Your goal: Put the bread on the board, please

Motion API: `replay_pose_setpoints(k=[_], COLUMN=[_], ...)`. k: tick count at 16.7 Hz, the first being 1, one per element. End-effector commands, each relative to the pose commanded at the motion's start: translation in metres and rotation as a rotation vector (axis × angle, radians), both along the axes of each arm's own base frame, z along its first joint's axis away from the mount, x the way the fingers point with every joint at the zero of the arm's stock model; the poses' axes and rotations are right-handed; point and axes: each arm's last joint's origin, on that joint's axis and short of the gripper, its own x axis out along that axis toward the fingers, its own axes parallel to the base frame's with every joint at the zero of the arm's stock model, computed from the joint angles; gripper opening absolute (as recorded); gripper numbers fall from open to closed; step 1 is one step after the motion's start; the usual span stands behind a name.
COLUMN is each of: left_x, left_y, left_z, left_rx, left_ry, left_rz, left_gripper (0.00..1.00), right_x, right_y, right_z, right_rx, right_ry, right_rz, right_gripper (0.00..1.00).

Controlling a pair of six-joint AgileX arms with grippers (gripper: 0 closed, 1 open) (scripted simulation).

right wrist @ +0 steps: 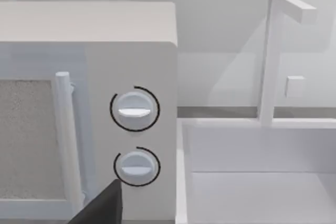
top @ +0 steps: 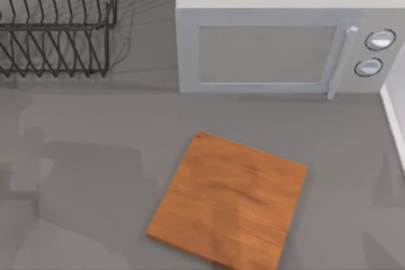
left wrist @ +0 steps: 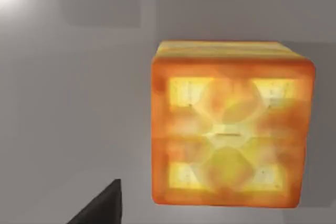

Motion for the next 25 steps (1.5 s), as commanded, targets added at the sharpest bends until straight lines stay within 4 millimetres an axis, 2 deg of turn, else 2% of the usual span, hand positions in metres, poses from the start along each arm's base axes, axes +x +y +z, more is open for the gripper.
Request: replay_pose_setpoints(k=[4, 11, 13, 19, 23, 25], left_x=[0.021, 0.023, 0.023, 0.024, 0.023, 0.023], left_y=[0.013, 0.012, 0.013, 0.014, 0.014, 0.014], left_z=[-0.015, -0.017, -0.028, -0.083, -0.086, -0.086], left_rx=[-0.025, -0.027, -0.029, -0.027, -0.028, -0.028], left_ry=[0.106, 0.115, 0.119, 0.113, 0.116, 0.116], left_rz=[-0.009, -0.013, -0.010, -0.010, -0.010, -0.010], left_gripper=[1.00, 1.00, 1.00, 1.00, 1.00, 0.85], right_x=[0.000, 0.000, 0.000, 0.000, 0.000, 0.000], right_y=[0.000, 0.000, 0.000, 0.000, 0.000, 0.000], right_z=[0.000, 0.000, 0.000, 0.000, 0.000, 0.000], right_rx=[0.000, 0.000, 0.000, 0.000, 0.000, 0.000], right_ry=[0.000, 0.000, 0.000, 0.000, 0.000, 0.000], right_rz=[0.000, 0.000, 0.000, 0.000, 0.000, 0.000], right_gripper=[1.00, 1.00, 1.00, 1.00, 1.00, 1.00])
